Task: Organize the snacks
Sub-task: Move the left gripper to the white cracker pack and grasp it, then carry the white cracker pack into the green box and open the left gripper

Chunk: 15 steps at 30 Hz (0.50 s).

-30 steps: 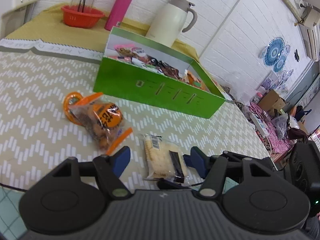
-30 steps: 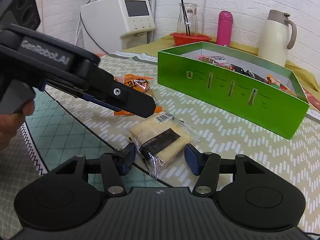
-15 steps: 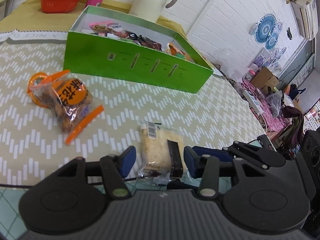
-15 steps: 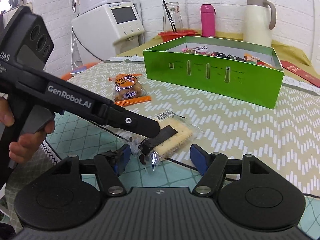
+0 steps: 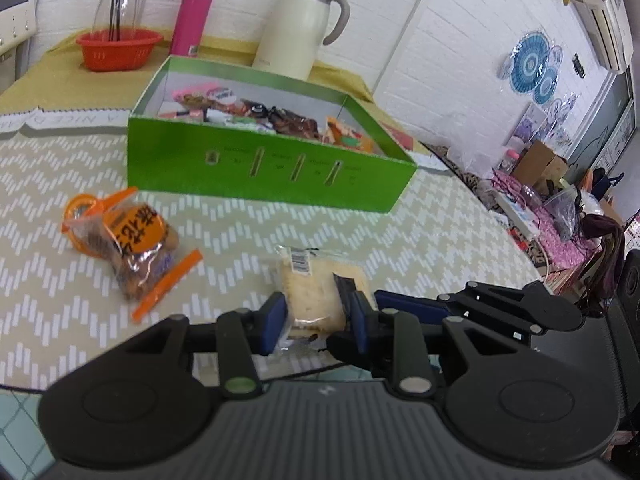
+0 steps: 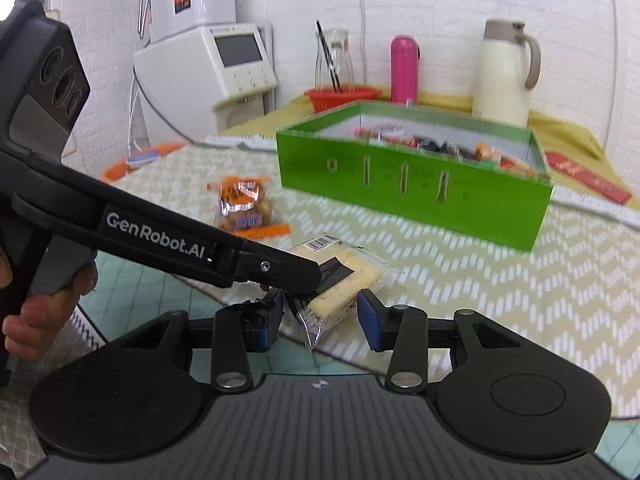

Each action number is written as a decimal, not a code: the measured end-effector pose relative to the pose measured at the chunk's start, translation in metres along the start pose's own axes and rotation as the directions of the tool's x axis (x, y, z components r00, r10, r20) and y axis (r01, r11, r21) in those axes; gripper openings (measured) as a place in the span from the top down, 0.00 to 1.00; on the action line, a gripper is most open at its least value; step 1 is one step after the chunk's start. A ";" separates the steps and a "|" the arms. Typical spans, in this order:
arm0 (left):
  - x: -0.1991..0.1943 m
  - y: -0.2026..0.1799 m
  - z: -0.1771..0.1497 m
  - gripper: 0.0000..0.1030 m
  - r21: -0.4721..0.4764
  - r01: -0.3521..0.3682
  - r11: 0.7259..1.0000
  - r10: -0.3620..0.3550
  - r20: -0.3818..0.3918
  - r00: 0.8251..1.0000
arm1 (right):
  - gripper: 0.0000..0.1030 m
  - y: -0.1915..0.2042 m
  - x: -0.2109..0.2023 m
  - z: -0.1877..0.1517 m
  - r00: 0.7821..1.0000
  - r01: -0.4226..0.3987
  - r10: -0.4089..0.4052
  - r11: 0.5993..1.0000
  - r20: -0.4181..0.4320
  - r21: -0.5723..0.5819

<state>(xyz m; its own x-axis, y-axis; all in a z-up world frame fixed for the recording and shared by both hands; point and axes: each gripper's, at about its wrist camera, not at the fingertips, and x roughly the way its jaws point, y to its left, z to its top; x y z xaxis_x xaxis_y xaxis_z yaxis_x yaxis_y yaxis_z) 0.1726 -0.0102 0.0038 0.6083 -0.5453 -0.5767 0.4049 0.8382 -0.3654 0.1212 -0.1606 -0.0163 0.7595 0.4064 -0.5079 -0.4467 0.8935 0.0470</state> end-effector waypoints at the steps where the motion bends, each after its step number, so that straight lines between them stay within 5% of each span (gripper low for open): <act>1: -0.004 -0.001 0.005 0.73 0.001 0.007 1.000 -0.007 0.018 1.000 | 0.30 0.000 -0.003 0.005 1.000 0.007 -0.006 1.000 0.018 -0.011; 15: 0.008 -0.008 0.092 0.73 -0.005 0.053 0.999 -0.052 0.150 0.987 | 0.30 -0.035 0.006 0.071 0.980 0.056 -0.056 0.998 0.189 0.003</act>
<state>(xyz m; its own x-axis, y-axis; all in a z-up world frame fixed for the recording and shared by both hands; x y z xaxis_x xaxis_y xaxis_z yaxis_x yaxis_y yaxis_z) 0.2373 -0.0222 0.0690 0.6819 -0.5834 -0.4411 0.4333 0.8081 -0.3990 0.1755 -0.1755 0.0402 0.8590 0.3847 -0.3379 -0.4019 0.9155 0.0206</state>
